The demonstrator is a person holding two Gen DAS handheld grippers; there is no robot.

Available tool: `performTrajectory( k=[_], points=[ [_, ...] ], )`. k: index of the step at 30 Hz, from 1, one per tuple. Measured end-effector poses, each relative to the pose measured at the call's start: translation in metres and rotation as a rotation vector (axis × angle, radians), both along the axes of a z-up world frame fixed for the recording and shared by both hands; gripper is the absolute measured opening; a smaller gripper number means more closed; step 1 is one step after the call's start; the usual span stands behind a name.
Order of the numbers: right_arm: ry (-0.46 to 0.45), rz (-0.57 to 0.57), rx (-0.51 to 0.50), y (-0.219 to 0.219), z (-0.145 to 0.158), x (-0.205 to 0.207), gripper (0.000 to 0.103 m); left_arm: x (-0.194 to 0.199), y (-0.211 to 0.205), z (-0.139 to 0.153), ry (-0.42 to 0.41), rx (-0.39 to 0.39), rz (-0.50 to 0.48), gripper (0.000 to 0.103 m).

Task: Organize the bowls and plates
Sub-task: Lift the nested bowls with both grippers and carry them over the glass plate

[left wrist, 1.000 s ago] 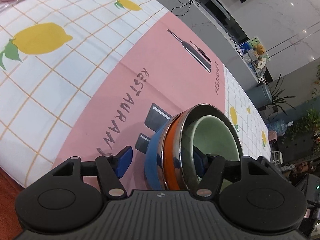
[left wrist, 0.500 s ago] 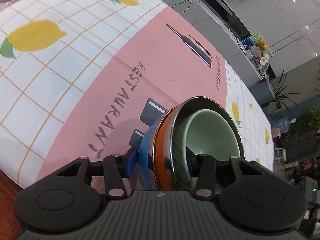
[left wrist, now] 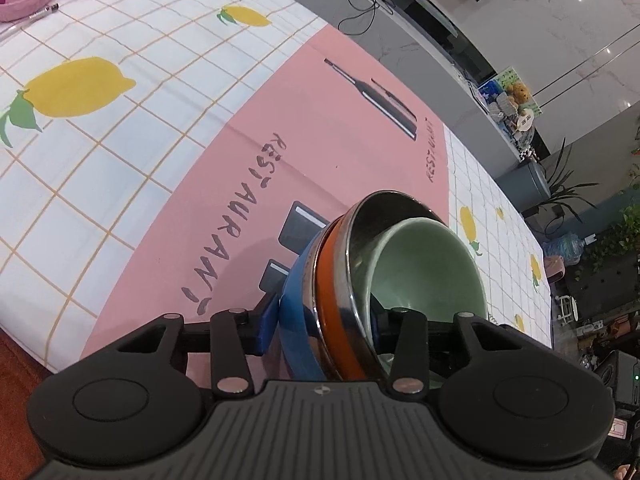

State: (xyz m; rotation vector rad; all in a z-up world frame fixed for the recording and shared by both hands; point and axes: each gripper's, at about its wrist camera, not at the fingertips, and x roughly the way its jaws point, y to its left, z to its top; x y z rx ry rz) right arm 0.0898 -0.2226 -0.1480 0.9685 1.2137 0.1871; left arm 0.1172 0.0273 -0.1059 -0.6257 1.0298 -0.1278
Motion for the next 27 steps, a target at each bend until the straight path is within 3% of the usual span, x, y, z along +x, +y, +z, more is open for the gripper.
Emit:
performTrajectory(
  k=[14,27],
  points=[
    [-0.087,-0.016,0.021,-0.029,0.028,-0.023,0.057,-0.015,-0.025,0.035,-0.084,0.011,-0.032,0.048],
    [-0.144,-0.099,0.007,-0.096,0.049,-0.051,0.057,-0.013,-0.094,0.049,-0.114,-0.004,-0.150,0.048]
  ],
)
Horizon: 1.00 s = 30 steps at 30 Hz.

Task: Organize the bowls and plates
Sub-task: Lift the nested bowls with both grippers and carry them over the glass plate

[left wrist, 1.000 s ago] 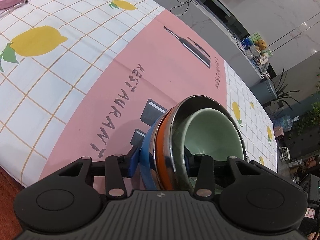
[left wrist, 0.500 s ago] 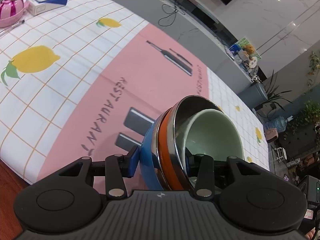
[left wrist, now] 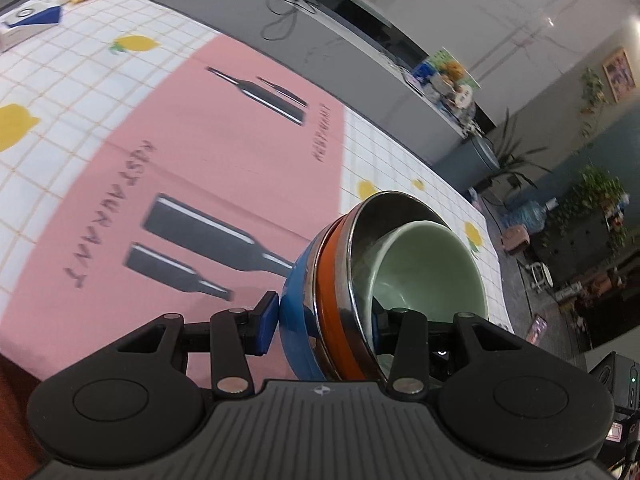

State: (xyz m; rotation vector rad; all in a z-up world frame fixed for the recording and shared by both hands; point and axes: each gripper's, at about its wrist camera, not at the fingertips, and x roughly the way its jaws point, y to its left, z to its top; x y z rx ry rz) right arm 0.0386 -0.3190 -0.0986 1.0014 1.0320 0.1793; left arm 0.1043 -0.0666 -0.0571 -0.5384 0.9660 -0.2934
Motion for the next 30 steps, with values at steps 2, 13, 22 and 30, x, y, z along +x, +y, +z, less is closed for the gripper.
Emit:
performTrajectory(
  k=[2,13,22,30],
  points=[
    [-0.003,-0.022,0.000,-0.013,0.001,-0.003,0.057,0.003,-0.013,0.000,0.002,-0.001,-0.021,0.048],
    [0.013,-0.099,0.018,-0.073,-0.009,-0.007,0.057,0.019,-0.067,-0.010,0.013,0.023,-0.091,0.048],
    [0.060,-0.105,0.040,-0.086,-0.037,0.008,0.057,0.030,-0.077,-0.029,0.075,0.048,-0.077,0.048],
    [0.079,-0.109,0.024,-0.090,-0.046,0.013,0.058,0.032,-0.080,-0.039,0.114,0.050,-0.088,0.048]
  ],
)
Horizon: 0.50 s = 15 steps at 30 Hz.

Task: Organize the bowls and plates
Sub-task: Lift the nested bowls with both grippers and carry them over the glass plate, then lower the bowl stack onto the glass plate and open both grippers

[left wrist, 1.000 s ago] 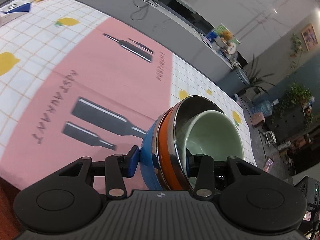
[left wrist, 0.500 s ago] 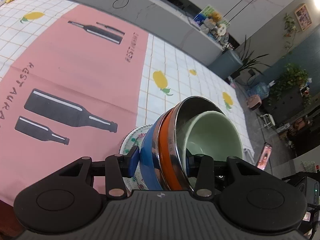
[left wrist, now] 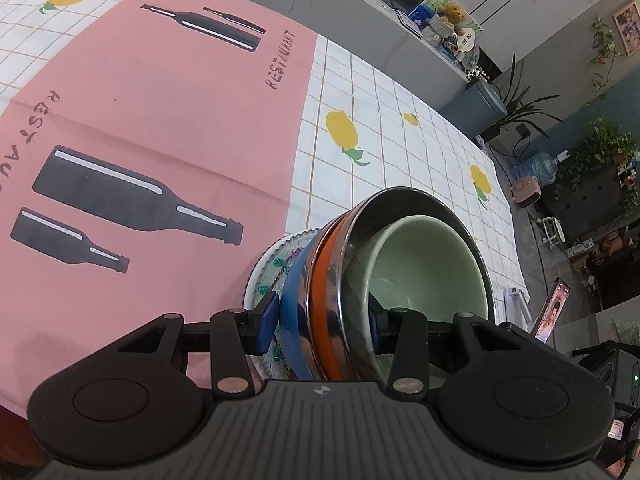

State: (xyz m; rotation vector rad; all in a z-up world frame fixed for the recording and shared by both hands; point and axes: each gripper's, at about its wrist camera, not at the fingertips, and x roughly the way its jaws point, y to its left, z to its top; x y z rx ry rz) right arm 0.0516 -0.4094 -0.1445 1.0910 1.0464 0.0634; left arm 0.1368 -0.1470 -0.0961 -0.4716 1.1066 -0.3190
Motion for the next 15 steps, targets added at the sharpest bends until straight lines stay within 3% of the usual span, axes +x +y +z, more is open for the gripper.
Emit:
performTrajectory(
  k=[7,10,15],
  points=[
    [-0.007,0.005,-0.020,0.002,0.002,0.002,0.062,-0.001,0.002,-0.001,0.011,-0.007,-0.014,0.048],
    [-0.011,0.005,-0.023,0.003,0.003,0.001,0.064,-0.002,0.000,0.001,-0.002,-0.004,-0.025,0.054],
    [-0.045,-0.003,-0.088,0.004,0.015,-0.001,0.077,-0.005,-0.003,0.003,-0.037,0.014,-0.033,0.057]
  ],
)
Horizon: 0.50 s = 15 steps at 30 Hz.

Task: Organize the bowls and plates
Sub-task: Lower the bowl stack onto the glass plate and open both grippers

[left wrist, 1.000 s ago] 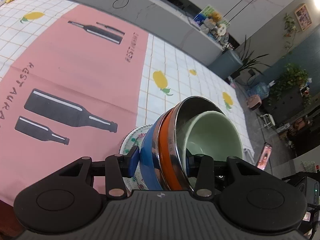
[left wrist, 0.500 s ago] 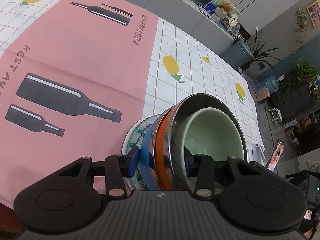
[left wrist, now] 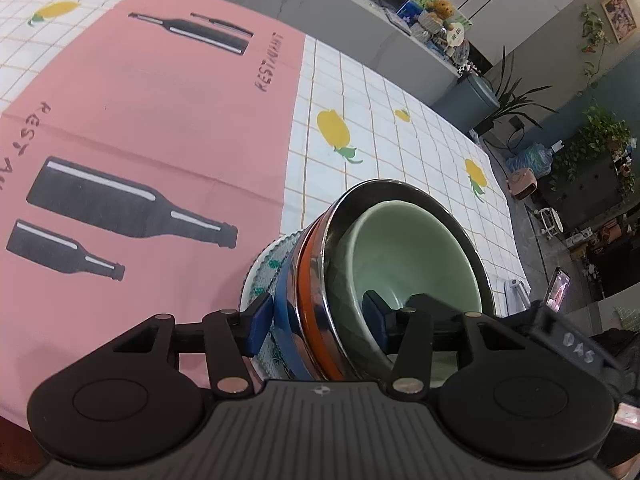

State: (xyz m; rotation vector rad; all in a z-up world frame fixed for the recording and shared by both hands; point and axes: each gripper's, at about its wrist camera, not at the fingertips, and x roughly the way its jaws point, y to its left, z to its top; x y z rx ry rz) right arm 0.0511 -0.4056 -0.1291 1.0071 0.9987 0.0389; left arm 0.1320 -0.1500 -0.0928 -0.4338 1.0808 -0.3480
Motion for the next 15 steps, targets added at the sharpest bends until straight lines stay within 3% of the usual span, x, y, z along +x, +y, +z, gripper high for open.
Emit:
performTrajectory(
  k=[2,8,15],
  points=[
    [-0.017,-0.002,-0.029,0.000,0.005,-0.001,0.086,-0.001,0.002,0.002,-0.017,-0.009,0.001,0.063],
    [-0.055,0.009,-0.070,0.003,0.017,-0.005,0.089,-0.008,0.010,0.027,-0.139,0.006,0.025,0.072],
    [-0.148,0.028,-0.285,0.017,0.052,-0.016,0.093,-0.026,0.017,0.063,-0.313,0.080,0.001,0.075]
  ],
)
